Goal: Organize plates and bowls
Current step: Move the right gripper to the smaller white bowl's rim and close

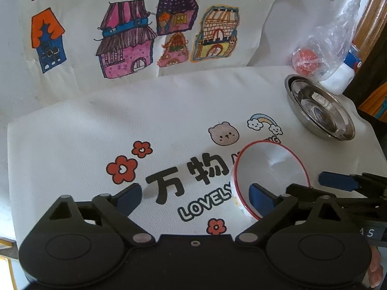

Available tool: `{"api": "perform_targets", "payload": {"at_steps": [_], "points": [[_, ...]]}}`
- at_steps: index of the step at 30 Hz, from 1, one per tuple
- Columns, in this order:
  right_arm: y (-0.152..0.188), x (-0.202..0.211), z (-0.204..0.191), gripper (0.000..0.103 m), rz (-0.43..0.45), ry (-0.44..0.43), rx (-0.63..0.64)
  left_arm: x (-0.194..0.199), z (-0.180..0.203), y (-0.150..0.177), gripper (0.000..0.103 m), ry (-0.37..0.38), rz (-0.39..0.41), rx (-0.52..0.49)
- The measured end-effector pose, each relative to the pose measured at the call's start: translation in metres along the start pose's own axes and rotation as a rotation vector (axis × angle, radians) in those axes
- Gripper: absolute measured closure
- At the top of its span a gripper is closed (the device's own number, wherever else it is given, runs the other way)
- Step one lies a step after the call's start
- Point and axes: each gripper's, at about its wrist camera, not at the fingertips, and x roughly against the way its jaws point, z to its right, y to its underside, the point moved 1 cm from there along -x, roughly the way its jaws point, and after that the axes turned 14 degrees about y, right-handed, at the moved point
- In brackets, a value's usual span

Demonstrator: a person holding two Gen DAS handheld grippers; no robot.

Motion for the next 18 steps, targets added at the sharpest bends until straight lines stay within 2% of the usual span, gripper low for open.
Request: {"api": "perform_targets", "payload": {"at_steps": [6, 8, 10, 15, 16, 18], "points": [[0.000, -0.001, -0.003, 0.051, -0.024, -0.052, -0.010, 0.000, 0.004, 0.001, 0.024, 0.030, -0.004, -0.008], [0.000, -0.001, -0.006, 0.060, -0.043, -0.075, -0.002, 0.001, 0.005, 0.001, 0.033, 0.050, -0.001, -0.006], [0.000, -0.002, -0.010, 0.064, -0.062, -0.093, 0.008, 0.002, 0.006, 0.000, 0.052, 0.090, 0.002, 0.007], [0.000, -0.005, -0.009, 0.072, -0.072, -0.099, -0.010, 0.002, 0.011, 0.000, 0.070, 0.134, -0.010, 0.013], [-0.001, -0.005, -0.007, 0.077, -0.075, -0.110, -0.025, 0.002, 0.012, 0.000, 0.074, 0.143, -0.013, 0.014], [-0.001, -0.007, -0.003, 0.080, -0.083, -0.133, -0.063, 0.002, 0.013, 0.001, 0.081, 0.157, -0.011, 0.018]]}}
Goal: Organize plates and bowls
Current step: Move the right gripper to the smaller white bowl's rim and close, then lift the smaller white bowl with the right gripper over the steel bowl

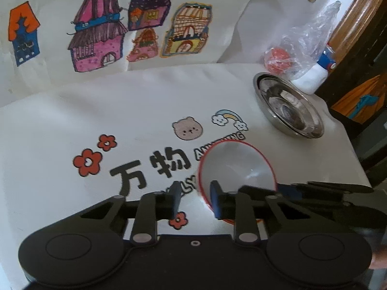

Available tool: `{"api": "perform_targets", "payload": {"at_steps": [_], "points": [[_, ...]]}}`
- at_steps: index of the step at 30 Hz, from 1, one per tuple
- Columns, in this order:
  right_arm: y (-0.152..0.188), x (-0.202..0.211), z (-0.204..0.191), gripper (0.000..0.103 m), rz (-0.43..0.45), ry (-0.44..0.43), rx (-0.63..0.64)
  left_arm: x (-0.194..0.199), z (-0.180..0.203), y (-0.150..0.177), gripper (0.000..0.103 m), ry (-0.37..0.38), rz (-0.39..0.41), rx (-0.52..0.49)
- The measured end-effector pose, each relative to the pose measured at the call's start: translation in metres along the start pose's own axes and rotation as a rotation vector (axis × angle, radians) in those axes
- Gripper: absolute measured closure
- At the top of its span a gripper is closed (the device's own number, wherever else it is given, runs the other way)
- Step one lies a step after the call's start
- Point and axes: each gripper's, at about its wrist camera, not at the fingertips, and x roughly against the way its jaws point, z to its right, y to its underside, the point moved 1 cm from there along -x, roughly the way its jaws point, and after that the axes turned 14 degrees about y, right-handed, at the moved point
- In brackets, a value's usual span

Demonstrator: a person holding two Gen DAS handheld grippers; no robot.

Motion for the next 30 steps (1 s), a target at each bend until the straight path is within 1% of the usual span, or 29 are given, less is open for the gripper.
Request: {"api": "perform_targets", "payload": {"at_steps": [1, 2, 7, 12, 17, 20, 30], "points": [[0.000, 0.000, 0.001, 0.082, -0.003, -0.004, -0.009, 0.000, 0.001, 0.000, 0.085, 0.009, -0.004, 0.002], [0.000, 0.000, 0.001, 0.083, -0.005, -0.005, -0.016, 0.000, 0.002, 0.001, 0.087, 0.016, -0.007, 0.003], [0.002, 0.001, 0.004, 0.085, -0.025, -0.011, -0.057, 0.001, 0.004, 0.004, 0.088, 0.013, -0.013, 0.008], [0.005, 0.004, 0.011, 0.087, -0.075, -0.048, -0.145, 0.005, 0.003, 0.011, 0.089, 0.014, -0.017, 0.044], [0.016, 0.014, 0.014, 0.089, -0.101, -0.061, -0.172, 0.017, 0.008, 0.020, 0.089, 0.020, -0.010, 0.054], [0.021, 0.027, 0.011, 0.089, -0.093, -0.063, -0.168, 0.031, 0.018, 0.023, 0.089, 0.021, 0.009, 0.033], [0.033, 0.089, -0.013, 0.089, -0.015, -0.058, -0.110, 0.086, 0.047, 0.042, 0.089, 0.034, 0.072, -0.016]]}}
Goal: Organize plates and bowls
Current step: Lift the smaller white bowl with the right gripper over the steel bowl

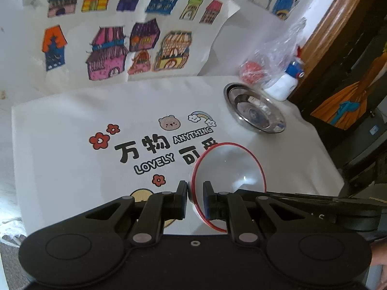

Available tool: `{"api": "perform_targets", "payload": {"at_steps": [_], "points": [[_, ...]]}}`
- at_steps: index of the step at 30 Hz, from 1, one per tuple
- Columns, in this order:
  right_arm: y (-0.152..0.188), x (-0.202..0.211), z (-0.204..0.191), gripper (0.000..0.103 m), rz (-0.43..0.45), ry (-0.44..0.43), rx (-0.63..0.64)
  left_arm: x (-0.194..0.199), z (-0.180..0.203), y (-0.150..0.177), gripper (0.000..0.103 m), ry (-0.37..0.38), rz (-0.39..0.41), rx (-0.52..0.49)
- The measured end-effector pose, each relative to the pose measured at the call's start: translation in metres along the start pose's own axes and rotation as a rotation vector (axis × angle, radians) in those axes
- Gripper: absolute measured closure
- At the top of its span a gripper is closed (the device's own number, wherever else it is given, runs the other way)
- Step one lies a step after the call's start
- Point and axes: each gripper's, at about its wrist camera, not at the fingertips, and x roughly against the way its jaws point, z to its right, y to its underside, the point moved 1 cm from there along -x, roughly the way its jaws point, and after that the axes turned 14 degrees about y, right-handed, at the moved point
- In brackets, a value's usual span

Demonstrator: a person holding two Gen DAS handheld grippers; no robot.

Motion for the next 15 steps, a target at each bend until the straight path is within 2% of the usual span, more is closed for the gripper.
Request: {"api": "perform_targets", "payload": {"at_steps": [15], "points": [[0.046, 0.065, -0.035, 0.089, 0.064, -0.008, 0.080, 0.072, 0.014, 0.044, 0.089, 0.015, 0.059, -0.015]]}}
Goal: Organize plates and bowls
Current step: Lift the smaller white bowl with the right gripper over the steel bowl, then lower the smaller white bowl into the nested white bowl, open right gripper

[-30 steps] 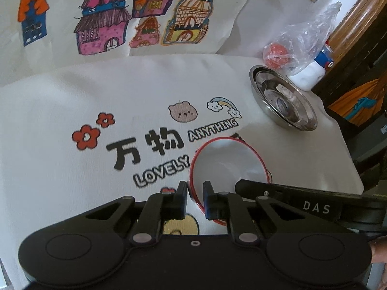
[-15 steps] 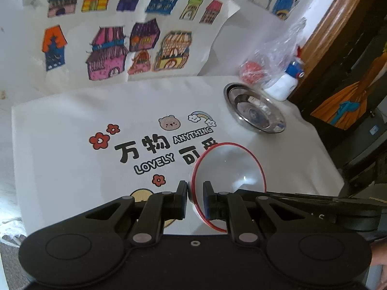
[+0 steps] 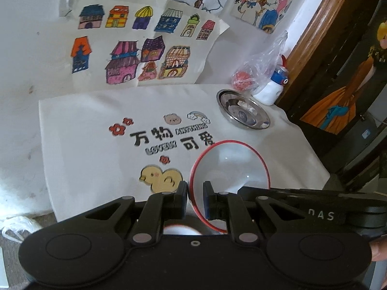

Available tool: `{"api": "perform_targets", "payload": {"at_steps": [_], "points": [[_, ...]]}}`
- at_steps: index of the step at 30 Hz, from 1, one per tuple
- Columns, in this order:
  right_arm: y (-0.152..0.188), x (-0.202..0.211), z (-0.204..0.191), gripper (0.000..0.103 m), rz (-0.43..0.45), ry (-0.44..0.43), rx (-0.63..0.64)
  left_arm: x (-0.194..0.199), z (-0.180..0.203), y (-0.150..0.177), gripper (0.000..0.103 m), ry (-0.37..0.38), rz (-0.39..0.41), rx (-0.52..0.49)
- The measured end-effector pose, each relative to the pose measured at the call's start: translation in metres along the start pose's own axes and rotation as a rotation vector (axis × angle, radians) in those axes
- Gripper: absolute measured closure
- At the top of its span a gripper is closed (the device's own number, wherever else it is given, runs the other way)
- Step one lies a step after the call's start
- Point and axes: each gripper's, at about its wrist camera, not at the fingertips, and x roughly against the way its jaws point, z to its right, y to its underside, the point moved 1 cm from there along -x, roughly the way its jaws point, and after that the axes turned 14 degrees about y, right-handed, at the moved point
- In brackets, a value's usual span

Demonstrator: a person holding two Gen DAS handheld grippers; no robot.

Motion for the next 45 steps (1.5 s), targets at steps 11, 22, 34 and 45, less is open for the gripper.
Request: {"api": "perform_targets", "payload": {"at_steps": [11, 22, 34, 45], "points": [[0.039, 0.025, -0.021, 0.089, 0.004, -0.003, 0.049, 0.033, -0.002, 0.043, 0.089, 0.003, 0.000, 0.003], [0.064, 0.020, -0.017, 0.089, -0.032, -0.002, 0.051, 0.033, -0.003, 0.072, 0.089, -0.007, -0.045, -0.011], [0.063, 0.006, -0.019, 0.089, -0.067, 0.000, 0.062, 0.022, -0.008, 0.074, 0.089, -0.039, -0.087, -0.023], [0.059, -0.006, -0.023, 0.089, -0.101, 0.004, 0.084, 0.017, -0.014, 0.072, 0.089, -0.062, -0.110, -0.021]]}}
